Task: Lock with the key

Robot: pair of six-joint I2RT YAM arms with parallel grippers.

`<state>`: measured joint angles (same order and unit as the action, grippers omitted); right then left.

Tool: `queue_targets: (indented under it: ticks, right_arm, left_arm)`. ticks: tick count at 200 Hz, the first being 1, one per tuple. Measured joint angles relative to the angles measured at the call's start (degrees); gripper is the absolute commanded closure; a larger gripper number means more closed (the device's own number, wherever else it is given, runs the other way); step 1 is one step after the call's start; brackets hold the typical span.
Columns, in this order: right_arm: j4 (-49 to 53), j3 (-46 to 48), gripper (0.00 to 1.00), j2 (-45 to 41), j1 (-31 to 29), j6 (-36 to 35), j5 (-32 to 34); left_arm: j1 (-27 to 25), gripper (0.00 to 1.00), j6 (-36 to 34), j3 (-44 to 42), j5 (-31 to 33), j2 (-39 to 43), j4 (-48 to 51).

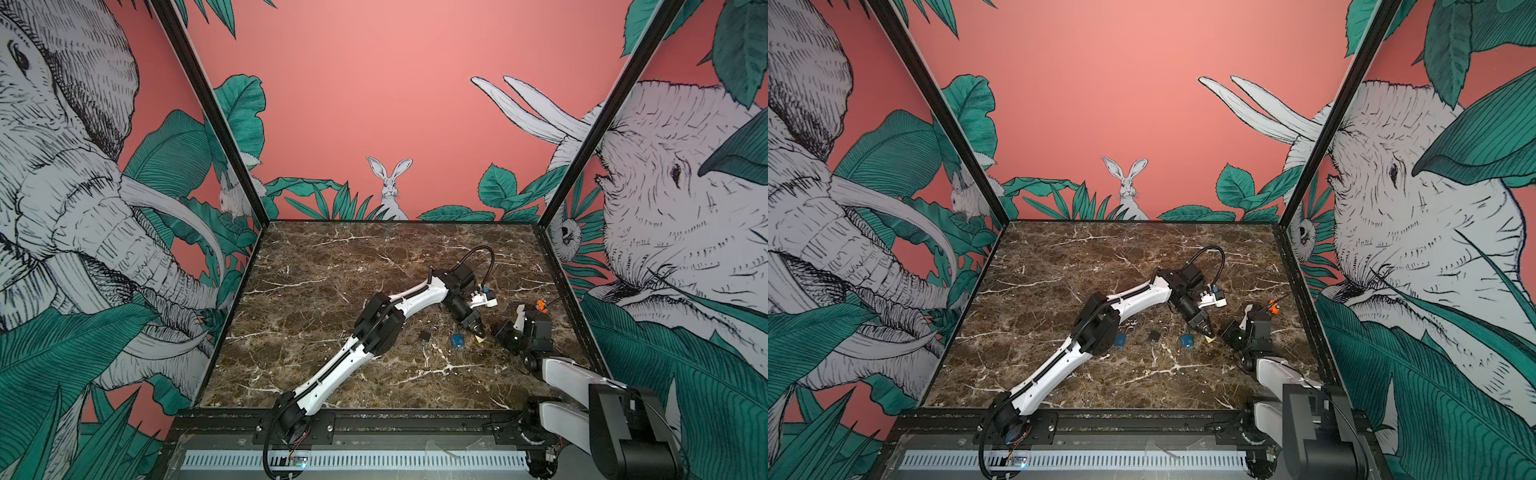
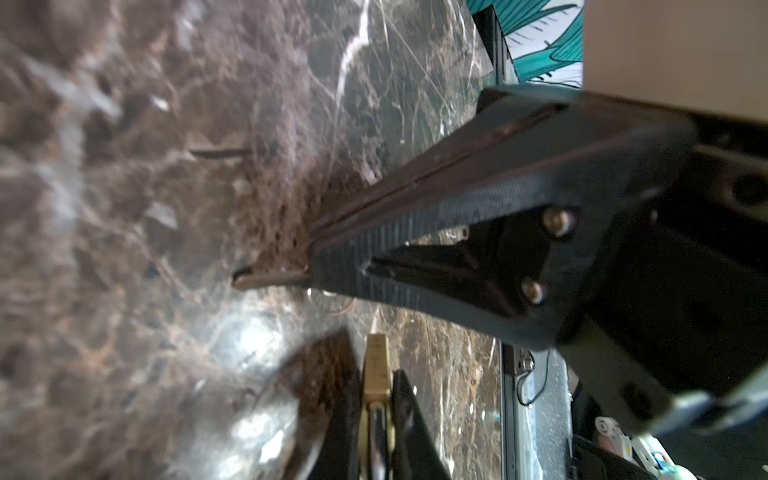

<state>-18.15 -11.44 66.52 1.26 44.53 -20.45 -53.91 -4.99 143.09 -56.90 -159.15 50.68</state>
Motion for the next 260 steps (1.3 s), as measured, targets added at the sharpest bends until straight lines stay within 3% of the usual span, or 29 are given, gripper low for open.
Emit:
queue_targets:
  ticks: [19,33,58,82,114,161,177,191,230,260]
  right_arm:
    - [-0.11,-0.52,1.0,0.66,0.0,-0.28,-0.22]
    - [-0.02,-0.74,0.94,0.96,0.0,-0.5,-0.24]
    - [0.46,-1.11,0.84,1.25,0.0,-0.98,-0.15]
    - [1.22,-1.33,0.78,1.18,0.0,-1.33,0.09]
    - [3.52,-1.6,0.7,0.11,0.0,-1.6,0.37]
    - [10.21,-4.13,0.67,-5.99,0.0,-3.13,2.14]
    - [13.0,-5.95,0.67,-8.35,0.0,-4.0,2.89]
    - [15.67,-8.15,0.67,-9.46,0.0,-4.9,3.21]
    - [22.25,-13.29,0.66,-10.19,-0.17,-7.34,3.54]
    - [26.82,-15.91,0.65,-10.19,-3.04,-8.63,4.28]
  left_arm:
    - [0.02,1.0,0.04,1.07,1.57,-0.17,-0.5]
    - [0.13,1.0,0.0,1.95,2.58,-0.42,-0.63]
    - [0.48,0.72,-0.39,3.26,3.63,-1.01,-0.9]
    - [0.92,0.61,-0.74,4.07,4.22,-1.18,-0.94]
    - [1.51,0.56,-0.76,4.9,6.1,-1.18,-2.45]
    - [3.08,0.51,-0.28,4.9,7.37,-1.16,-5.16]
    - [4.07,0.25,0.44,4.57,8.22,-0.81,-6.71]
    - [5.14,0.03,0.92,1.4,9.51,1.66,-8.96]
    - [7.67,0.03,3.13,-17.0,22.69,15.93,-16.79]
    - [8.57,0.03,4.5,-35.26,32.57,31.5,-26.95]
